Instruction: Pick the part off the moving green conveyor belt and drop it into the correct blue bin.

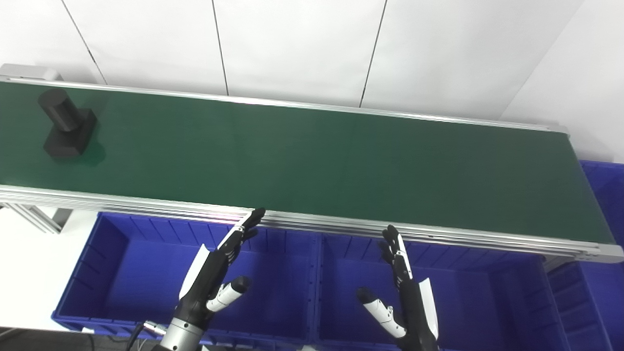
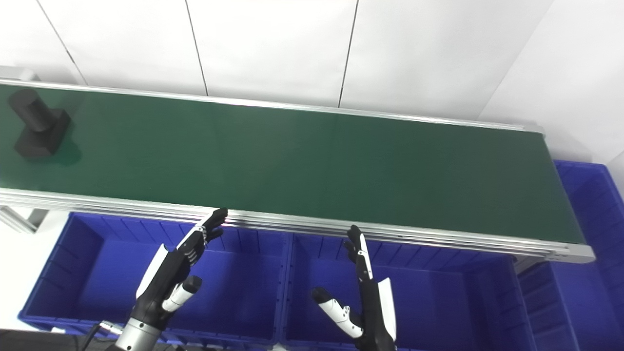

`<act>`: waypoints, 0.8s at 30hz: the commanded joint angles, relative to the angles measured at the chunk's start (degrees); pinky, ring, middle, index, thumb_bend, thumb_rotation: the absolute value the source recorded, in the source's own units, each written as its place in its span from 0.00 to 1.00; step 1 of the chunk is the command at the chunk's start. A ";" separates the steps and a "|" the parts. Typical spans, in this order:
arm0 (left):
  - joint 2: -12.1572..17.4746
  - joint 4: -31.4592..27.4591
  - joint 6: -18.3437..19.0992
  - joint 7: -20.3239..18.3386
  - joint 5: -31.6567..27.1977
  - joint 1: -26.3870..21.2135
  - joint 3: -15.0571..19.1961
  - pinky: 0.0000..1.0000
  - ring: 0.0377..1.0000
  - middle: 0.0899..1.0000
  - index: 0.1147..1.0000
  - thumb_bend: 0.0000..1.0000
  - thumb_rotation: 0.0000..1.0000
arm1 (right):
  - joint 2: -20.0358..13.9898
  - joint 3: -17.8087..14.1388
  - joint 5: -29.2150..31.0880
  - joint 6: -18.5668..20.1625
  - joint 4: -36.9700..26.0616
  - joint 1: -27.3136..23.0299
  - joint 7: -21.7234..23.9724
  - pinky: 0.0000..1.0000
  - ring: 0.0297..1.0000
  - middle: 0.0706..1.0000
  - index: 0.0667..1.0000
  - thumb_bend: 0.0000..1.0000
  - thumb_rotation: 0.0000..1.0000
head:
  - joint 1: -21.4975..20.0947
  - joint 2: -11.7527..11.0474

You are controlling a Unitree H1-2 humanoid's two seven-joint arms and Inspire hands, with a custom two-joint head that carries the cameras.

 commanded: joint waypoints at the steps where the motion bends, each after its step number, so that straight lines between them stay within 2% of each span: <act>1: 0.10 -0.66 -2.24 -0.41 -0.09 -0.22 0.04 0.94 0.97 0.95 0.92 0.73 0.92 | -0.21 0.16 1.25 -2.58 -0.90 -0.53 1.26 0.88 0.92 0.97 1.00 0.70 0.79 | 0.26 -0.03; 7: 0.11 0.57 -2.49 0.31 1.53 -0.46 -0.41 0.94 0.98 0.98 0.94 0.72 0.94 | -1.14 0.06 4.59 -2.08 0.71 -0.57 4.48 0.90 0.93 0.96 1.00 0.72 0.79 | 1.22 -0.40; 24: -0.12 2.22 -2.58 1.36 1.49 -0.35 -1.03 0.94 0.97 0.98 0.94 0.72 0.93 | -0.93 -0.81 4.19 -3.02 1.74 -0.78 4.34 0.90 0.94 0.97 1.00 0.70 0.78 | 3.93 -2.48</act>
